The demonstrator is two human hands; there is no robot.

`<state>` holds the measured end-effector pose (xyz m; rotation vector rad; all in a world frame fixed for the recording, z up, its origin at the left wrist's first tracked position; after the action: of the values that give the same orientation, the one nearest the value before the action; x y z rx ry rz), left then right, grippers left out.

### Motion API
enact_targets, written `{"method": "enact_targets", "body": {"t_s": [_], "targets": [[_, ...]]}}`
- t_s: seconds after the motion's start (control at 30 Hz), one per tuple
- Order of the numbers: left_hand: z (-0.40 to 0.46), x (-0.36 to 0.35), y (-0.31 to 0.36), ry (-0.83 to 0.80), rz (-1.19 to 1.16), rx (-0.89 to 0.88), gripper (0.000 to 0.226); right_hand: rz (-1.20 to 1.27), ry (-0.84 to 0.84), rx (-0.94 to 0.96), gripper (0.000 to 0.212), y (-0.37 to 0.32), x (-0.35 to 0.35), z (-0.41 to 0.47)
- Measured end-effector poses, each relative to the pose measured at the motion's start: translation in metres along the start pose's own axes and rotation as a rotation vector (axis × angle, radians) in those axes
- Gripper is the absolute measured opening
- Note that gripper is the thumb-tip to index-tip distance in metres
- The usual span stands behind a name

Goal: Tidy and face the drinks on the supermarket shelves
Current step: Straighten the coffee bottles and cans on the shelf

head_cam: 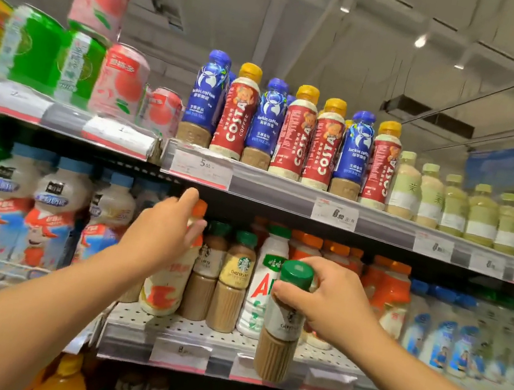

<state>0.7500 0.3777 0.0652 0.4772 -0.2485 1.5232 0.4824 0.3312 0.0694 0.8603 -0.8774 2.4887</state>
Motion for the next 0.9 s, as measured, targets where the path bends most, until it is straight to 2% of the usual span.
{"method": "enact_targets", "body": {"t_s": [0.17, 0.4, 0.53, 0.67, 0.8, 0.9], "targets": [[-0.023, 0.017, 0.006, 0.044, -0.127, -0.072, 0.021, 0.135, 0.003, 0.013, 0.024, -0.022, -0.019, 0.007], [-0.039, 0.073, 0.0, 0.153, -0.309, -0.033, 0.032, 0.3, 0.075, 0.002, 0.037, -0.056, -0.069, 0.043], [-0.052, 0.097, -0.016, 0.078, -0.285, 0.036, 0.037, 0.273, 0.054, -0.028, 0.035, -0.07, -0.107, 0.064], [-0.066, 0.106, -0.031, 0.047, -0.275, 0.062, 0.034, 0.216, 0.053, -0.137, 0.046, -0.076, -0.136, 0.085], [-0.076, 0.109, -0.043, 0.042, -0.298, 0.097, 0.032, 0.115, 0.082, -0.146, 0.066, -0.081, -0.155, 0.1], [-0.081, 0.109, -0.046, 0.037, -0.328, 0.098, 0.031, 0.096, 0.066, -0.173, 0.063, -0.085, -0.162, 0.109]]}}
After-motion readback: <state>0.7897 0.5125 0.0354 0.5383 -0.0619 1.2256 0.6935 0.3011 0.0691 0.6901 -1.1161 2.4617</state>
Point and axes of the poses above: each hand's wrist, its own z-axis towards the middle knuckle, its own x-axis out of the back of the hand, y = z × x, the point moved 1 cm from there along z, towards the middle knuckle, and after that the axes turned 2 degrees about -x, right-handed, at the moved point
